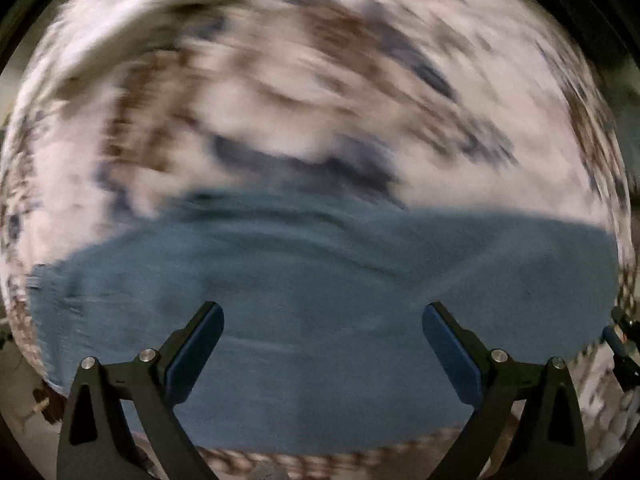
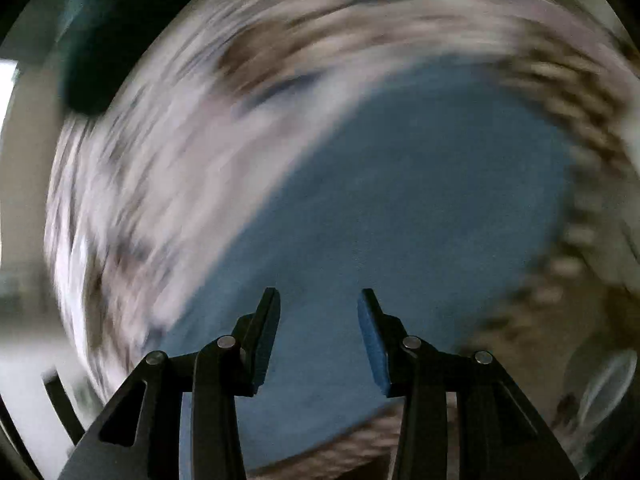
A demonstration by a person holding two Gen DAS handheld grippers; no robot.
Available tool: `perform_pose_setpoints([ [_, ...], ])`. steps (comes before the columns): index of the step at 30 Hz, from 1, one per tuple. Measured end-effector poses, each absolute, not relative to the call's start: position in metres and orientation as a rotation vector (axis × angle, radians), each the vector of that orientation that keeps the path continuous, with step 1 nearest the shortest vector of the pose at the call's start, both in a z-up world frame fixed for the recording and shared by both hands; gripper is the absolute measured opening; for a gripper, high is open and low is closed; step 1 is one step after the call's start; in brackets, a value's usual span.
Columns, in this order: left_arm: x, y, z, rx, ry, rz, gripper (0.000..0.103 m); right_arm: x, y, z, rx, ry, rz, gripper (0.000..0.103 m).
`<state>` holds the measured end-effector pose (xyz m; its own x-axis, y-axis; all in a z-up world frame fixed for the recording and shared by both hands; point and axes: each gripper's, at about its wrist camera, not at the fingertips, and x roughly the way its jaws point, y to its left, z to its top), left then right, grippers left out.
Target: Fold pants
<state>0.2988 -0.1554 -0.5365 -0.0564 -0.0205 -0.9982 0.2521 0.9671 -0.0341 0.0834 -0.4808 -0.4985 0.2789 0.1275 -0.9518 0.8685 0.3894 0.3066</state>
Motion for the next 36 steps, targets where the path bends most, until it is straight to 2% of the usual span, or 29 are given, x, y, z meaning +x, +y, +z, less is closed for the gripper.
perform_pose_setpoints([
  [5, 0.261, -0.252, -0.568, 0.286, 1.628, -0.320, 0.102, -0.007, -0.587, -0.517, 1.284, 1.064, -0.832, 0.043],
  [8, 0.249, -0.289, -0.595, 0.364, 1.652, -0.340, 0.102, -0.014, -0.599, -0.534, 1.321, 1.021, -0.810, 0.043],
  [12, 0.246, -0.305, -0.630, 0.445, 1.693, -0.286, 0.103, -0.008, -0.609, -0.567, 1.339, 1.082, -0.797, 0.043],
  [13, 0.247, -0.306, -0.631, 0.445, 1.699, -0.277, 0.103, -0.005, -0.611, -0.574, 1.345, 1.085, -0.782, 0.041],
  [15, 0.253, -0.309, -0.633, 0.449, 1.704, -0.276, 0.103, 0.003, -0.605, -0.578, 1.311, 1.077, -0.784, 0.011],
  [22, 0.260, -0.310, -0.620, 0.411, 1.720, -0.247, 0.103, 0.000, -0.589, -0.531, 1.179, 1.021, -0.787, 0.010],
  [25, 0.254, -0.306, -0.622, 0.432, 1.722, -0.238, 0.103, 0.006, -0.581, -0.542, 1.165, 1.080, -0.786, 0.010],
  [27, 0.254, -0.305, -0.629, 0.423, 1.736, -0.233, 0.103, 0.002, -0.585, -0.567, 1.265, 1.145, -0.752, 0.015],
  [29, 0.254, -0.306, -0.635, 0.430, 1.737, -0.237, 0.103, -0.014, -0.588, -0.576, 1.398, 1.106, -0.723, 0.017],
  [31, 0.254, -0.308, -0.643, 0.419, 1.743, -0.235, 0.103, -0.020, -0.587, -0.569, 1.445, 1.012, -0.653, 0.039],
  [32, 0.256, -0.305, -0.645, 0.411, 1.745, -0.235, 0.103, -0.021, -0.583, -0.565, 1.432, 1.002, -0.648, 0.055],
  [33, 0.257, -0.305, -0.648, 0.404, 1.746, -0.237, 0.103, -0.021, -0.578, -0.563, 1.419, 1.003, -0.643, 0.063],
  [36, 0.260, -0.304, -0.649, 0.398, 1.748, -0.243, 0.103, -0.018, -0.563, -0.581, 1.467, 1.037, -0.600, 0.063],
])
